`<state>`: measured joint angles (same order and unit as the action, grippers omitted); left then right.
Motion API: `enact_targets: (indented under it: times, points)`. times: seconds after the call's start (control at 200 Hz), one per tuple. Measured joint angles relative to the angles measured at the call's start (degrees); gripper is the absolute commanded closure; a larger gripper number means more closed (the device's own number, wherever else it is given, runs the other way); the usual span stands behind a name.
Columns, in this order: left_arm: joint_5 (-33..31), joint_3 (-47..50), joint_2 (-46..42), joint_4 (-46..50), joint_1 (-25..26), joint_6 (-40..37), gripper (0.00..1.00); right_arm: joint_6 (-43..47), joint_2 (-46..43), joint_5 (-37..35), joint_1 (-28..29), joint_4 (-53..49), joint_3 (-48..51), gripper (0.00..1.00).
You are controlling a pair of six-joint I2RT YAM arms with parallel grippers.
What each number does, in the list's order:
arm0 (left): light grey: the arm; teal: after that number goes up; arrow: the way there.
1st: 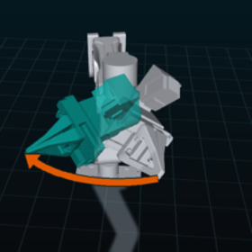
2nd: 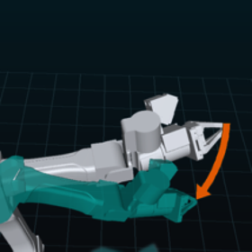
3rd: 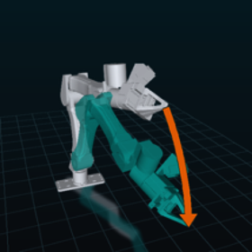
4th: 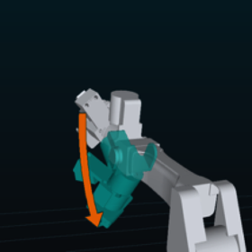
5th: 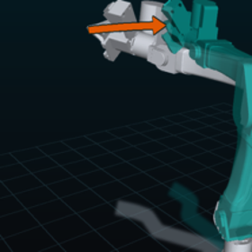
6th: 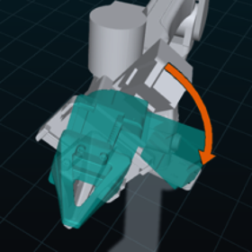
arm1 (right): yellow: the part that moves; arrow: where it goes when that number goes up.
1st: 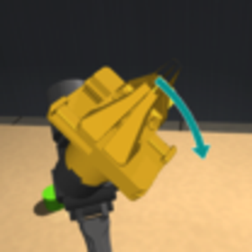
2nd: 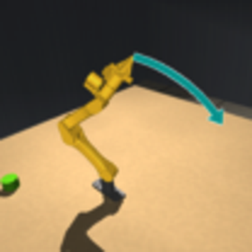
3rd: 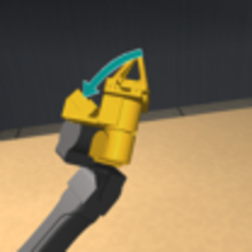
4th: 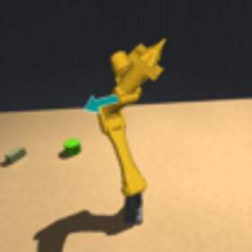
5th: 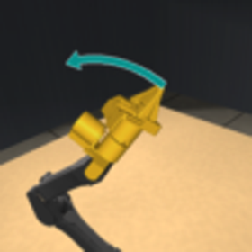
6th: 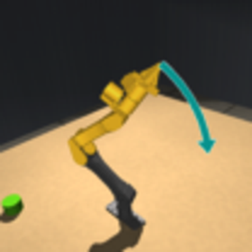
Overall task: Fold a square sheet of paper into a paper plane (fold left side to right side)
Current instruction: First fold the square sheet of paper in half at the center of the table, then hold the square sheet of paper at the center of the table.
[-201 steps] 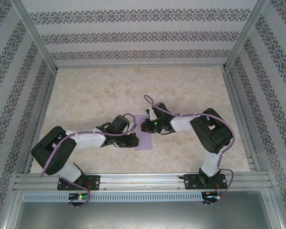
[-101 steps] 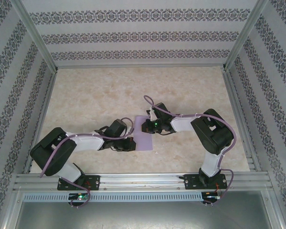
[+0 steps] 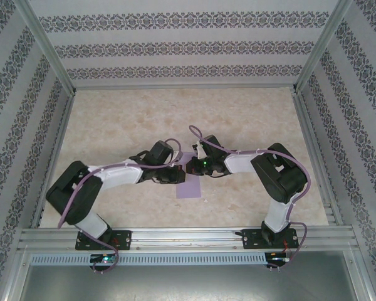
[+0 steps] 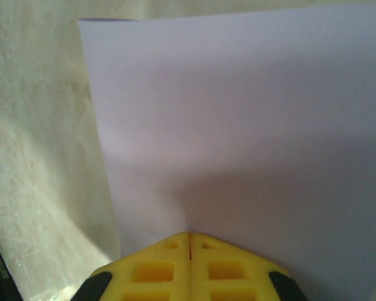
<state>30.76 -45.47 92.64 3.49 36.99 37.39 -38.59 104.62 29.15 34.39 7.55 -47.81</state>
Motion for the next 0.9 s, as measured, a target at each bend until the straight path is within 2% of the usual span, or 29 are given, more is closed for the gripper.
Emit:
enact_targets:
  times: [0.18, 0.395, 0.525, 0.71, 0.899]
  points:
    - [-0.81, -1.29, 6.25, 0.22, -0.28, -0.31, 0.96, -0.02, -0.13, -0.20, 0.39, -0.13, 0.00, 1.00]
    - [-0.59, -1.01, 6.43, -0.50, -0.37, -0.09, 0.96, -0.02, -1.36, -1.03, 0.37, -2.51, 0.00, 1.00]
    - [-0.42, 0.11, 6.23, -2.38, -0.37, 0.55, 0.96, -0.02, -3.37, -1.29, 0.37, -4.87, 0.00, 0.96]
    - [-0.35, 1.46, 5.86, -4.72, -0.37, 1.68, 0.96, -0.02, -11.37, -2.60, 0.22, -6.78, 0.94, 0.98]
    - [-0.57, 1.88, 5.60, -5.35, -0.37, 2.62, 0.97, -0.26, -22.71, -3.96, -0.55, -8.17, 6.91, 1.00]
